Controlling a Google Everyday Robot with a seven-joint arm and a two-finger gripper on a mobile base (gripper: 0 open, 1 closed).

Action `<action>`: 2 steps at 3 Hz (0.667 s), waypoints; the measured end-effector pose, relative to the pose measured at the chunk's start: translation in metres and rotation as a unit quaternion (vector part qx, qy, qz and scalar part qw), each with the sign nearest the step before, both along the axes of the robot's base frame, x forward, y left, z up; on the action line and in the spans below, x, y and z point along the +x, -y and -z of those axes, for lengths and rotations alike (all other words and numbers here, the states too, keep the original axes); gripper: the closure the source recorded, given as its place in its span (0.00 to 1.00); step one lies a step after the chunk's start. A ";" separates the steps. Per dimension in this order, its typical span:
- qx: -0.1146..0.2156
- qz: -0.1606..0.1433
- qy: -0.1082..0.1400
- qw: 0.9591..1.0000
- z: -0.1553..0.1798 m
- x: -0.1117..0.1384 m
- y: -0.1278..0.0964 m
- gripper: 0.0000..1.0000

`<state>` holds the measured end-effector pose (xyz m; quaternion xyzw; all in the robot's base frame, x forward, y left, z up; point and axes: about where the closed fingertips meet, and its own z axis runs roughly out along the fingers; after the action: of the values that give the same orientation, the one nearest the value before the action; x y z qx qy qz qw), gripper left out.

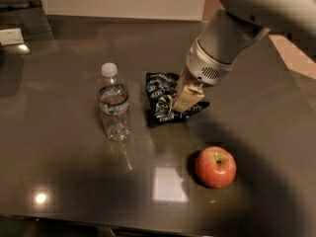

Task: Move blue chip bag near water bottle

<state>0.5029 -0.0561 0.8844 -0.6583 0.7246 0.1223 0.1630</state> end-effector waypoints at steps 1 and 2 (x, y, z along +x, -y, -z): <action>0.006 -0.031 -0.001 1.000 0.000 -0.012 -0.021 0.58; 0.009 -0.047 -0.005 0.999 0.005 -0.019 -0.030 0.35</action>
Offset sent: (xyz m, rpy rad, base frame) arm -0.0254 0.0388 -0.0120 0.0246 0.0281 0.1322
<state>0.4841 -0.0264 0.8796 -0.6897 0.6926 0.1396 0.1589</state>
